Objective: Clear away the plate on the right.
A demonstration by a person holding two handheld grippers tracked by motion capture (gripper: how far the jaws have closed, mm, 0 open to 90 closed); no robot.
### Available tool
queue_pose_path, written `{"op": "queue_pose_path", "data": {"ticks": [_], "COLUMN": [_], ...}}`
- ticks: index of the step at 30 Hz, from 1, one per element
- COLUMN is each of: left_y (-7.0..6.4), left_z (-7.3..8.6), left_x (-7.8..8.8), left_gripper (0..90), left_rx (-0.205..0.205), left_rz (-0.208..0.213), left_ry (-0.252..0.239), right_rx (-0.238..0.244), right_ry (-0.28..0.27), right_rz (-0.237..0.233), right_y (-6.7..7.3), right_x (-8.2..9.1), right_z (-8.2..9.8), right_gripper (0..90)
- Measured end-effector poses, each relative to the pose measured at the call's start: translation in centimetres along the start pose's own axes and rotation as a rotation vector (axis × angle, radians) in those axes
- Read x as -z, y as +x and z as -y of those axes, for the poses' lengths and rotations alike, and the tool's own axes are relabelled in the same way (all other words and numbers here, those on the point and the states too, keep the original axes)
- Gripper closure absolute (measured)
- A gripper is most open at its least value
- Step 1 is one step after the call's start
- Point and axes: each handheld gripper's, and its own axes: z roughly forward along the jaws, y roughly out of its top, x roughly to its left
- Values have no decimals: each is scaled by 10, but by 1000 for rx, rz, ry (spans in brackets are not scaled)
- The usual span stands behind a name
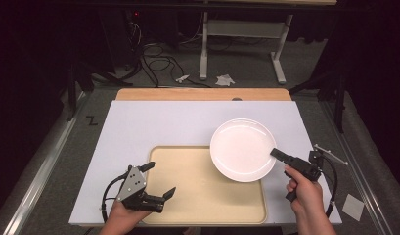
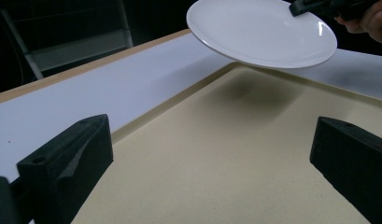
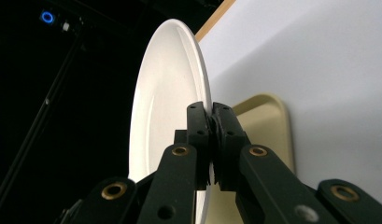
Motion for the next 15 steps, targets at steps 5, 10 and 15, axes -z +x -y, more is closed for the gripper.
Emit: {"op": "queue_pose_path", "data": {"ticks": [5,10,15], "left_y": [0,1,2], "left_z": [-1,-1,-1], "left_x": [2,3,4], "left_gripper": [2,2,2], "left_rx": [-1,-2,0], "left_rz": [-1,-3,-3], "left_ry": [-5,-8,-12], "right_rx": [32,38,66], "right_ry": [38,78,110], "right_rz": [6,-2,16], "right_y": [8,16,22], "right_x": [-10,-21,-33], "right_z": [8,10,13], "right_gripper": [889,891,891]}}
